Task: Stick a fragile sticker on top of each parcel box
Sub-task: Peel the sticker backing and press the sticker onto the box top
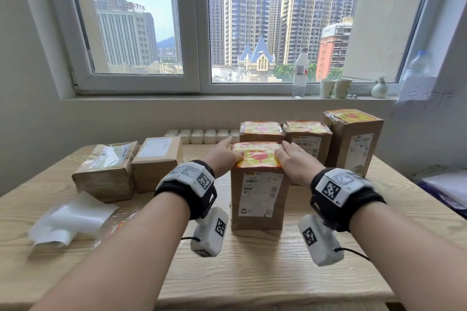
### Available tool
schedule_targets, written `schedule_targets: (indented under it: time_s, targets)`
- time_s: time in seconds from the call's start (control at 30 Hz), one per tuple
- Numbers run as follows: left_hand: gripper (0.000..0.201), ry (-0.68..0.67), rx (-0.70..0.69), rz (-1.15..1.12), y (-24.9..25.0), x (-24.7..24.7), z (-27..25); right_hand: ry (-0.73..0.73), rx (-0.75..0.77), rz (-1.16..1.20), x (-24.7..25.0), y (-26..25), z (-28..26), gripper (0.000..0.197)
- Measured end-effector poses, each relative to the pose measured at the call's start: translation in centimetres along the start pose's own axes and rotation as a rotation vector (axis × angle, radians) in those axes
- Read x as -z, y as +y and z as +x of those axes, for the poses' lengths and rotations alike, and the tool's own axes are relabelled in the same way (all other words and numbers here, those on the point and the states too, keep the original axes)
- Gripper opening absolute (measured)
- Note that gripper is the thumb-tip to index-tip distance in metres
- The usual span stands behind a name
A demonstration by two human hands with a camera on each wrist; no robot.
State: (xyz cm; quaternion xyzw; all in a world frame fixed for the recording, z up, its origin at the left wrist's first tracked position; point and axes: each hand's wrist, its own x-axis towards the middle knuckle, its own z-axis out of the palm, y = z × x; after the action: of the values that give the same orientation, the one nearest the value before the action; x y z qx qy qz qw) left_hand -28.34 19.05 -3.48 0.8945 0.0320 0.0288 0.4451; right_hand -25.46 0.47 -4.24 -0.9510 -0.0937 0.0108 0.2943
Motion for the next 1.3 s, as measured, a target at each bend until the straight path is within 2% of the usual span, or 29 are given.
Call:
schedule_targets:
  time_s: [0.17,0.23,0.33,0.37,0.47,0.53,0.63,0.77,0.87,1.0,1.1,1.3]
  targets:
    - [0.057,0.035,0.134,-0.289,-0.4,0.8,-0.8,0.1,-0.113,0.222,0.3,0.8,-1.0,0.057]
    - [0.057,-0.045,0.168,-0.322,-0.8,0.9,-1.5,0.109,-0.148,0.28,0.2,0.5,-1.3,0.057]
    - [0.062,-0.255,0.122,-0.291,-1.6,0.9,-2.3,0.083,-0.171,0.368,-0.3,0.2,-1.3,0.062]
    - [0.066,-0.275,0.102,-0.248,-1.8,0.9,-2.3,0.071,-0.174,0.387,-0.4,-0.1,-1.5,0.06]
    - [0.108,-0.233,0.06,-0.126,-2.4,1.0,-2.3,0.033,-0.161,0.421,-0.7,-1.0,-2.0,0.045]
    - [0.12,-0.194,0.048,-0.137,-3.2,1.1,-2.5,0.009,-0.143,0.418,-1.1,-1.5,-2.2,0.039]
    - [0.11,-0.131,0.033,-0.169,-4.1,1.2,-2.5,0.005,-0.101,0.434,-1.6,-1.9,-2.2,0.039]
    - [0.091,-0.067,0.1,-0.305,-4.2,2.3,-2.0,0.002,-0.066,0.503,-1.9,-2.8,-2.1,0.046]
    - [0.085,-0.034,0.114,-0.369,-4.1,4.0,-1.5,-0.01,-0.034,0.552,-1.6,-4.2,-1.8,0.05]
    - [0.081,0.014,0.057,-0.413,-3.4,6.5,-0.9,-0.018,0.014,0.597,-1.0,-6.0,-0.9,0.055]
    - [0.07,0.017,0.013,-0.4,-2.4,8.1,-0.4,-0.018,0.043,0.627,-0.2,-7.3,0.2,0.051]
    - [0.088,0.103,-0.026,-0.485,-0.8,10.9,2.0,0.026,0.126,0.711,2.1,-9.4,3.0,0.042]
